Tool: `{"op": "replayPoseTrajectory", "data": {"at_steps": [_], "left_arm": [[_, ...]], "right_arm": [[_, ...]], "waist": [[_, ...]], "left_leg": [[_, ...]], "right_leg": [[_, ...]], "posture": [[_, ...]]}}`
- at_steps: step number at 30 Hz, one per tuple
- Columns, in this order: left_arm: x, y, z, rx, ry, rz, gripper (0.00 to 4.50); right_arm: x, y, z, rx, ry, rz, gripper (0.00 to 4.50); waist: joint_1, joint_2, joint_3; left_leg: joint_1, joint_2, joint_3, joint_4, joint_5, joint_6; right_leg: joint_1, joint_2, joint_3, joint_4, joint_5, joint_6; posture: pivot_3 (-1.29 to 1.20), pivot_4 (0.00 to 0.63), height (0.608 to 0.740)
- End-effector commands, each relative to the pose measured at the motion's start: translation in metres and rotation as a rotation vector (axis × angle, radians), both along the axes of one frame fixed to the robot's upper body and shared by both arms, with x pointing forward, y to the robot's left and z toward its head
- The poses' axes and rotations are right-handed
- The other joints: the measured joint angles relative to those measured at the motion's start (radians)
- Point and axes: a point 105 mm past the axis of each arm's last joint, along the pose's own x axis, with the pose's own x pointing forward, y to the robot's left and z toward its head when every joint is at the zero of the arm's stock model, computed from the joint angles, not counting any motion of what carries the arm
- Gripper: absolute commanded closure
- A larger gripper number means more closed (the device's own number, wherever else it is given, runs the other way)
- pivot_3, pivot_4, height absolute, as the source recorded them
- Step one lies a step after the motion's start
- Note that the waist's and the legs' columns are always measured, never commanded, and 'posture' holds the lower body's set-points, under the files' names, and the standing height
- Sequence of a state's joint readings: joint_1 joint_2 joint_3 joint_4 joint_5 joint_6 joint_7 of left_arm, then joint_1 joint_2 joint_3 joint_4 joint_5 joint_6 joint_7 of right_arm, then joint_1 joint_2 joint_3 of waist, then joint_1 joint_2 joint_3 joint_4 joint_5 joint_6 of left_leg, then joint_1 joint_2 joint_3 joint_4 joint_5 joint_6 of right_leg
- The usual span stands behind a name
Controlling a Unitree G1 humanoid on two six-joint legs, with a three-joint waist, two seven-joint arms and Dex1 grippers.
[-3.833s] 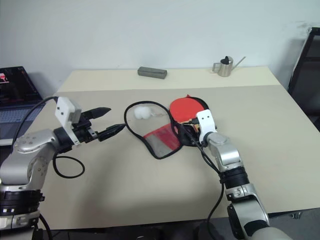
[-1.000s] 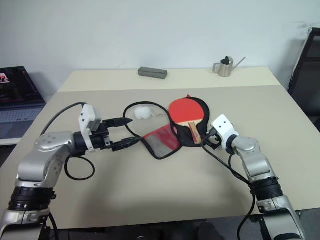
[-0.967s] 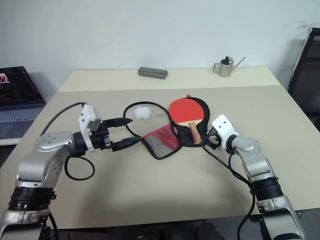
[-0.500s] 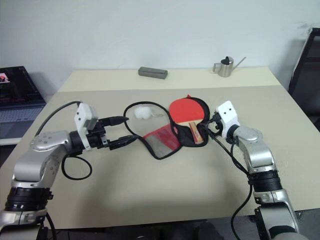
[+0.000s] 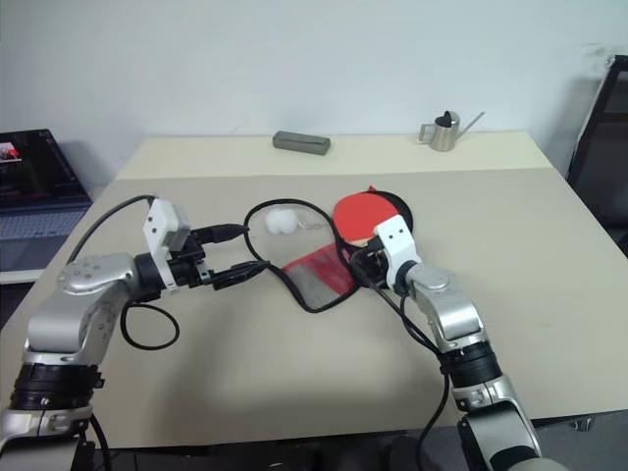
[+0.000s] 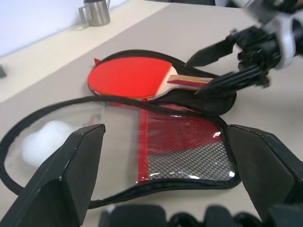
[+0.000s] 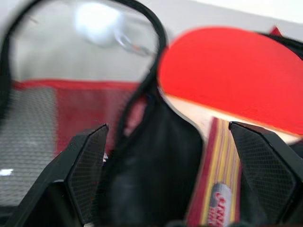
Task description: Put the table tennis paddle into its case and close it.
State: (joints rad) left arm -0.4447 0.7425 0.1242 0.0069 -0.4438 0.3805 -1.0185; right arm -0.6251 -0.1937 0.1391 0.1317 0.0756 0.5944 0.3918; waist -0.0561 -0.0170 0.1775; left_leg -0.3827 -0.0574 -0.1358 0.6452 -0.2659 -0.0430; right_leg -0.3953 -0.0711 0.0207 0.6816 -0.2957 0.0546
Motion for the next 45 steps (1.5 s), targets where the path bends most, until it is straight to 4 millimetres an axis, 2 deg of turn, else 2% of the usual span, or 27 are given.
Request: {"op": "replayPoseTrajectory", "data": {"at_steps": [1, 6, 14, 17, 23, 25, 33, 45], "left_arm": [[0.0, 0.005, 0.016, 0.01, -0.064, 0.01, 0.0], [0.001, 0.005, 0.016, 0.009, -0.066, 0.014, 0.0], [0.002, 0.006, 0.018, 0.009, -0.073, 0.021, 0.0], [0.003, 0.005, 0.018, 0.007, -0.075, 0.022, 0.0], [0.003, 0.005, 0.019, 0.004, -0.079, 0.026, 0.0], [0.003, 0.006, 0.019, 0.003, -0.081, 0.029, 0.0], [0.003, 0.006, 0.019, 0.003, -0.082, 0.035, 0.0], [0.003, 0.007, 0.019, 0.003, -0.079, 0.036, 0.0]], "right_arm": [[0.011, -0.004, 0.012, -0.006, -0.072, -0.056, 0.03], [0.02, -0.009, 0.003, 0.01, -0.041, -0.118, 0.03], [0.024, -0.003, -0.01, 0.008, -0.004, -0.145, 0.03], [0.027, -0.002, -0.012, -0.006, -0.005, -0.165, 0.67], [0.031, -0.005, -0.018, -0.029, 0.004, -0.221, 2.76], [0.031, -0.006, -0.018, -0.03, 0.009, -0.235, 3.19], [0.03, -0.015, -0.014, -0.005, 0.002, -0.305, 3.18], [0.021, -0.025, 0.003, 0.031, -0.024, -0.335, 3.18]], "waist": [[-0.001, 0.0, 0.0], [-0.002, 0.0, 0.0], [-0.004, 0.0, 0.0], [-0.004, 0.0, 0.0], [-0.008, 0.0, 0.0], [-0.009, 0.0, 0.0], [-0.009, 0.0, 0.0], [-0.003, 0.0, 0.0]], "left_leg": [[0.0, 0.0, 0.0, 0.0, 0.0, 0.0], [0.0, 0.0, 0.0, 0.0, 0.0, 0.0], [0.0, 0.0, 0.0, 0.0, 0.0, 0.0], [0.0, 0.0, 0.0, 0.0, 0.0, 0.0], [0.001, 0.001, 0.001, 0.0, 0.0, 0.0], [0.002, 0.0, 0.001, 0.0, 0.0, 0.0], [0.002, 0.001, 0.001, 0.0, 0.0, 0.0], [0.0, 0.0, 0.0, 0.0, 0.0, 0.0]], "right_leg": [[0.0, 0.0, 0.0, 0.0, 0.0, 0.0], [0.0, 0.0, 0.0, 0.0, 0.0, 0.0], [0.0, 0.0, 0.0, 0.001, 0.0, 0.0], [0.0, 0.0, 0.001, 0.001, 0.0, 0.0], [0.0, 0.001, 0.001, 0.002, 0.0, 0.0], [0.0, 0.001, 0.002, 0.002, 0.0, 0.0], [0.0, 0.001, 0.001, 0.003, 0.0, 0.0], [-0.001, 0.001, 0.001, 0.001, 0.0, 0.0]], "posture": [[0.0, 0.15, 0.74], [0.0, 0.15, 0.74], [0.0, 0.15, 0.74], [0.0, 0.15, 0.74], [0.0, 0.15, 0.74], [0.0, 0.15, 0.74], [0.0, 0.15, 0.74], [0.0, 0.15, 0.74]]}}
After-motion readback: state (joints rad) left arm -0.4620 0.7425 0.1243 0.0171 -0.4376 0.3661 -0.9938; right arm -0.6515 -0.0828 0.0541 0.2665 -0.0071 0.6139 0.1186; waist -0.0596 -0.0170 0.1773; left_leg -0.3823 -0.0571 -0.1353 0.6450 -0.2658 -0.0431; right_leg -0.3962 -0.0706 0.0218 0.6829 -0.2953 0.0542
